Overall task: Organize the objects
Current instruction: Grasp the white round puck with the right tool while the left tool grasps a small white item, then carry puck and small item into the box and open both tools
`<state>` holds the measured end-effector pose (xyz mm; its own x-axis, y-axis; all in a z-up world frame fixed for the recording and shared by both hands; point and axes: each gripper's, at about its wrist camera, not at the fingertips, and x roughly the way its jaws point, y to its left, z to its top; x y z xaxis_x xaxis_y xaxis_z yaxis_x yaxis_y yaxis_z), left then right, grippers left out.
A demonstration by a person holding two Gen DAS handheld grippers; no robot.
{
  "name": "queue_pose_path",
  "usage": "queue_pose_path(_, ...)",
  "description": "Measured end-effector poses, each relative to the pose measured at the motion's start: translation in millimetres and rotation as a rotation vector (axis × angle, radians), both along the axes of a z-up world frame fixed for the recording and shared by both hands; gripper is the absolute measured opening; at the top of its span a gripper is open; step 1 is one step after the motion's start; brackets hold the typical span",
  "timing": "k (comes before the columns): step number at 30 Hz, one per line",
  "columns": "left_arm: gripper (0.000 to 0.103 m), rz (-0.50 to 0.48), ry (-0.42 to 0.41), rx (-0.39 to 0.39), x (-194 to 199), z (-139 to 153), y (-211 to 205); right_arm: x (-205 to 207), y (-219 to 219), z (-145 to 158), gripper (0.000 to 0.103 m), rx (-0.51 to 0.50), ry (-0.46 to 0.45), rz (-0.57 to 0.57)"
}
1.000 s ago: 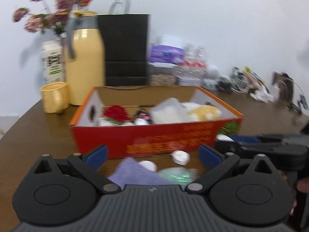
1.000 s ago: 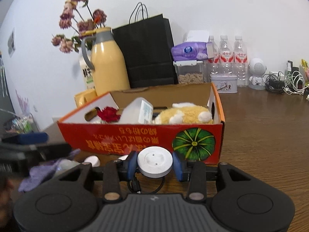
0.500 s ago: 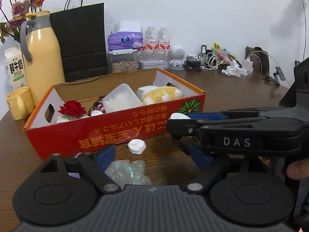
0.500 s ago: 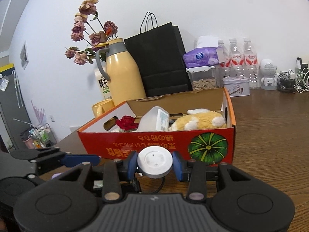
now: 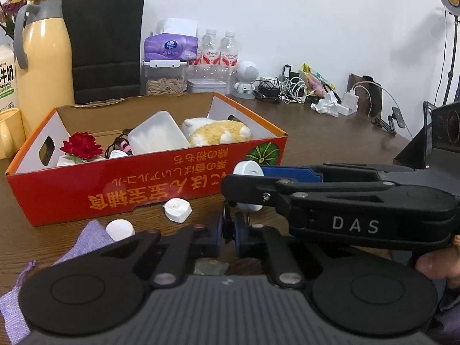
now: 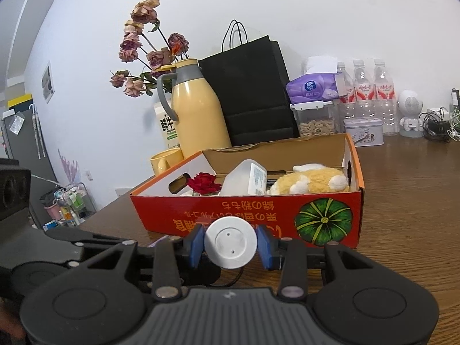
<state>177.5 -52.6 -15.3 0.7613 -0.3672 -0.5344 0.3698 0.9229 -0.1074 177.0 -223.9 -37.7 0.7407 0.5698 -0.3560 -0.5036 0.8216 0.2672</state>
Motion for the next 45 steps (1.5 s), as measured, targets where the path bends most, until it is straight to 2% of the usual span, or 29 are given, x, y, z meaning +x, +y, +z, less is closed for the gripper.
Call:
queue_pose_path(15, 0.008, 0.087, 0.011, -0.01, 6.1, -2.4, 8.0, -1.3, 0.9, -0.4, 0.038, 0.006, -0.009, -0.003)
queue_pose_path(28, 0.008, 0.178, 0.015, -0.049, 10.3, -0.2, 22.6, 0.1, -7.6, 0.2, 0.038, 0.003, -0.037, -0.091)
queue_pose_path(38, 0.008, 0.186, -0.022, -0.08, 4.6, 8.8, 26.3, 3.9, -5.8, -3.0, 0.038, -0.026, -0.036, -0.109)
queue_pose_path(45, 0.008, 0.198, -0.119, -0.115, -10.3, 43.1, 33.7, 0.5, 1.5, 10.3, 0.038, -0.074, -0.092, -0.106)
